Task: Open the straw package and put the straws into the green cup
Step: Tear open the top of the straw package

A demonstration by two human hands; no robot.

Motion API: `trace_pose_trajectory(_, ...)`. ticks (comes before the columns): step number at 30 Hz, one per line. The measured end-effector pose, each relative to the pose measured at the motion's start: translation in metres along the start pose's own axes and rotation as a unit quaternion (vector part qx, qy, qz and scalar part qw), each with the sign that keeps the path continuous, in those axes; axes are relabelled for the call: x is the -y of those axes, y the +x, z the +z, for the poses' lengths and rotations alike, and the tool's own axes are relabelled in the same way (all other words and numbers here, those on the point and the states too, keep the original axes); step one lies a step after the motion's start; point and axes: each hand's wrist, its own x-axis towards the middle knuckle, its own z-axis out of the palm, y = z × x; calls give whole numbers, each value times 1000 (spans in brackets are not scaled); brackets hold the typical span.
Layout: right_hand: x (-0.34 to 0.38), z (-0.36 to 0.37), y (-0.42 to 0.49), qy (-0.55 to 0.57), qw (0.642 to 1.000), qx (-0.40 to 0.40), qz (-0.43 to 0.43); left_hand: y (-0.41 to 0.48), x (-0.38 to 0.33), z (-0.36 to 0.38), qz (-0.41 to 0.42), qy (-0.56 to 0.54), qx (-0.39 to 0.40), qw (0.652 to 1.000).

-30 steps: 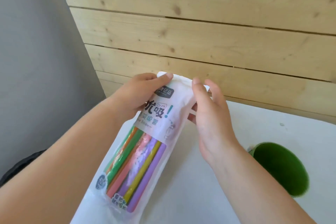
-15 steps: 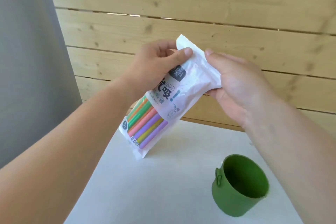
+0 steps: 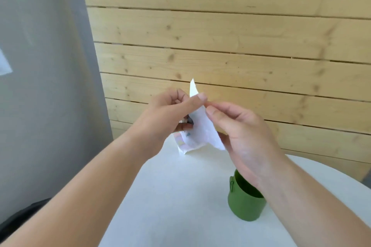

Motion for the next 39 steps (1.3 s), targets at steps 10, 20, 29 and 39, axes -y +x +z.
trace_pose_trajectory(10, 1, 23, -67, 20, 999, -50, 2, -71, -5, 2, 5, 12, 35, 999)
trace_pose_trajectory(20, -2, 34, -99, 18, 998, -62, -29, -104, 2, 7, 9, 28, 9, 1000)
trace_pose_trajectory(29, -7, 25, -94, 95, 994, -43, 43, -96, 8, 11, 17, 22, 7, 1000)
trace_pose_trajectory(39, -13, 22, -91, 58, 998, -29, 24, -93, 13, 14, 32, 43, -21, 998)
